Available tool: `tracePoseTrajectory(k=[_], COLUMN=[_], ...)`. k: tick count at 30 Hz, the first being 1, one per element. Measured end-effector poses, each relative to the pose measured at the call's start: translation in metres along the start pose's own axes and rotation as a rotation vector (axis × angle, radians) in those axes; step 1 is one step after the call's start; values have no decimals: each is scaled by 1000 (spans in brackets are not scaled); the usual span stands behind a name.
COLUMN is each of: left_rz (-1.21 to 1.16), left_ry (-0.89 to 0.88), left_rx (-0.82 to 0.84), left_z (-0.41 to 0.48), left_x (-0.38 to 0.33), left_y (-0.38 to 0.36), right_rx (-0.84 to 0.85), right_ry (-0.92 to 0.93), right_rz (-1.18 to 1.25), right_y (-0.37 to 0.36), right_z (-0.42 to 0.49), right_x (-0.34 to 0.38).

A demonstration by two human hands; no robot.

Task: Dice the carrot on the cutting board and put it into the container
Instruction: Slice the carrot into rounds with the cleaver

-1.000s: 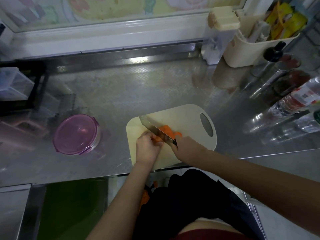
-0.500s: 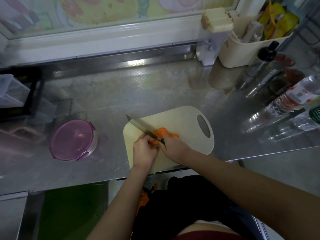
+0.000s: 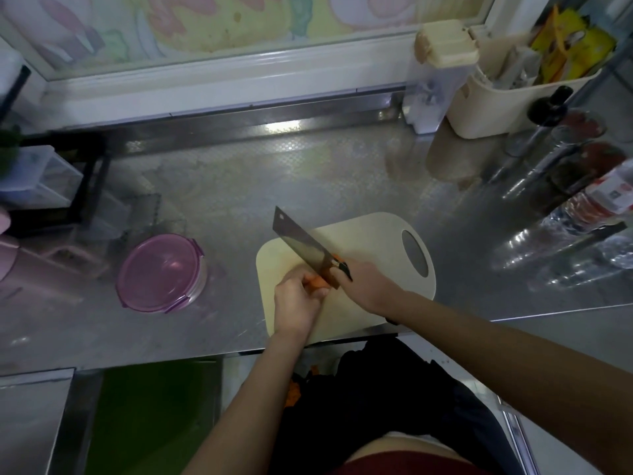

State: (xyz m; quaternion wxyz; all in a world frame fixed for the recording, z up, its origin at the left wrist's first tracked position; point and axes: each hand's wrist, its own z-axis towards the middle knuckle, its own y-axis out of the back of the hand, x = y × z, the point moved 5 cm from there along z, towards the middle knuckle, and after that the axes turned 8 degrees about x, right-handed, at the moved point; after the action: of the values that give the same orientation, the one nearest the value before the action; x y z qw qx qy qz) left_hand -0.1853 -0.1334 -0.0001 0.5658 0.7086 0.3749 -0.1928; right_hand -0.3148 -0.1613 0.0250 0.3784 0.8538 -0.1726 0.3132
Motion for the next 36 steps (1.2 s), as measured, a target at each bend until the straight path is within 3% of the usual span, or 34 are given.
tracePoseTrajectory(k=[7,27,36], left_rz=[27,26,44], left_ry=[-40,14,-9], left_rx=[7,-13,-36], left_z=[0,1,0], left_x=[-4,3,1], left_y=[3,-2,-2], right_rx=[-50,23,-4], right_ry=[-11,39,32], right_rz=[-13,-56,-224], right_y=[11,8,-1], right_z=[-10,-26,-12], right_x=[-5,2,4])
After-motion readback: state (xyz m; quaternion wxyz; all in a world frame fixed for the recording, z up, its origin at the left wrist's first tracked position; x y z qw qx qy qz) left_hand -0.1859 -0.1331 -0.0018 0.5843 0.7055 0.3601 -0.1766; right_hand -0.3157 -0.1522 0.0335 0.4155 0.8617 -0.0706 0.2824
